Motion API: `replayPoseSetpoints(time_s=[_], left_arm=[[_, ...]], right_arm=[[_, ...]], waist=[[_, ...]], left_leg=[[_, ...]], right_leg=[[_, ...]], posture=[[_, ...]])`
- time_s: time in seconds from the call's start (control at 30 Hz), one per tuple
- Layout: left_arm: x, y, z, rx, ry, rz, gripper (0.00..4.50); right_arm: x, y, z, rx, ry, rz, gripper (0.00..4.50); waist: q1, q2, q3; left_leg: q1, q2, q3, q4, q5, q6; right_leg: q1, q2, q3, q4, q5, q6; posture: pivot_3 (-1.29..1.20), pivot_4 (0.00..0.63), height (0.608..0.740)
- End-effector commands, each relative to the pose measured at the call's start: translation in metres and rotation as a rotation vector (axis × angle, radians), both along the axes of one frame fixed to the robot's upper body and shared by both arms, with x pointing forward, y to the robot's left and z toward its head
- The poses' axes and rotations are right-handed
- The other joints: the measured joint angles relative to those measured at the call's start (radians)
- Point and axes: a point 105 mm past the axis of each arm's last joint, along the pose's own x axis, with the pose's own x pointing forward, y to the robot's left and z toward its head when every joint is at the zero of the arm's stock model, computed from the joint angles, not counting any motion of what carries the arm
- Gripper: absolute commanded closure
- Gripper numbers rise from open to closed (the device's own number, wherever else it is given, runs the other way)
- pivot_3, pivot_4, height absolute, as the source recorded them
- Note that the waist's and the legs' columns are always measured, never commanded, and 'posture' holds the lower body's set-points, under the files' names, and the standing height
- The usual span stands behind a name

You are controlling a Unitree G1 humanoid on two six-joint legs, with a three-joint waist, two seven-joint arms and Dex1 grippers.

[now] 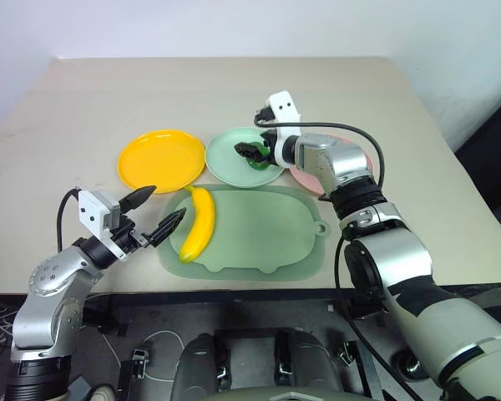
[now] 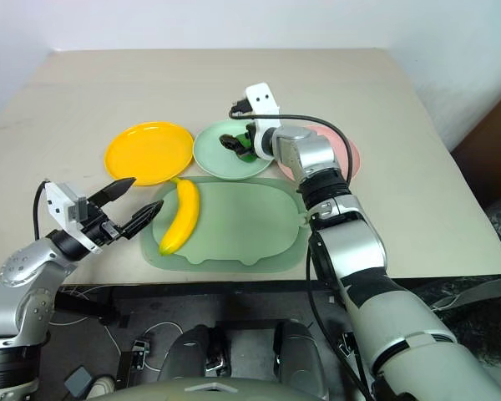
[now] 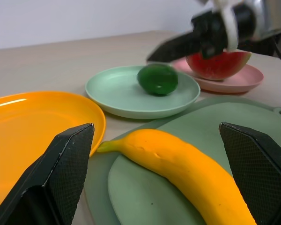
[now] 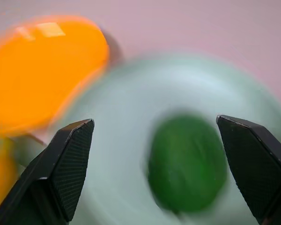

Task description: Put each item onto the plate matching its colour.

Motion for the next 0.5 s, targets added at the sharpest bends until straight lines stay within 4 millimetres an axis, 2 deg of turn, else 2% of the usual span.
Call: replayPoseSetpoints(time_s=[0.03, 0.2, 0.37, 0.43, 0.5], left_arm=[[-0.004, 0.001, 0.016, 0.001, -0.062, -0.002, 0.0], [-0.007, 0.002, 0.019, -0.039, -0.049, 0.015, 0.0], [-0.009, 0.001, 0.02, -0.053, -0.046, 0.049, 0.0], [-0.01, -0.001, 0.018, -0.063, -0.029, 0.062, 0.0], [-0.013, -0.004, 0.017, -0.072, -0.022, 0.072, 0.0]], right_arm=[[-0.027, 0.0, 0.02, 0.073, -0.09, 0.087, 0.02], [-0.08, -0.006, 0.014, 0.129, -0.13, 0.221, 0.02], [-0.103, -0.023, 0.008, 0.161, -0.168, 0.222, 0.02], [-0.11, -0.034, 0.007, 0.185, -0.244, 0.204, 0.02], [-0.125, -0.038, 0.002, 0.192, -0.309, 0.248, 0.02]], waist=[[0.001, 0.0, 0.0], [0.0, 0.0, 0.0], [0.0, 0.0, 0.0], [0.0, 0.0, 0.0], [0.004, 0.0, 0.0]], left_leg=[[0.0, 0.0, 0.0, 0.0, 0.0, 0.0], [0.0, 0.0, -0.001, 0.0, 0.0, 0.0], [0.002, 0.0, -0.001, 0.0, 0.0, 0.0], [0.004, 0.0, -0.001, 0.0, 0.0, 0.0], [0.003, 0.0, -0.001, 0.0, 0.0, 0.0]], right_leg=[[0.0, 0.0, 0.0, 0.0, 0.0, 0.0], [0.0, 0.0, 0.0, 0.0, 0.0, 0.0], [0.002, 0.0, 0.0, 0.0, 0.0, 0.0], [0.003, 0.0, 0.0, 0.0, 0.0, 0.0], [0.004, 0.0, 0.0, -0.001, 0.0, 0.0]], posture=[[0.0, 0.15, 0.695], [0.0, 0.15, 0.695], [0.0, 0.15, 0.695], [0.0, 0.15, 0.695], [0.0, 0.15, 0.695]])
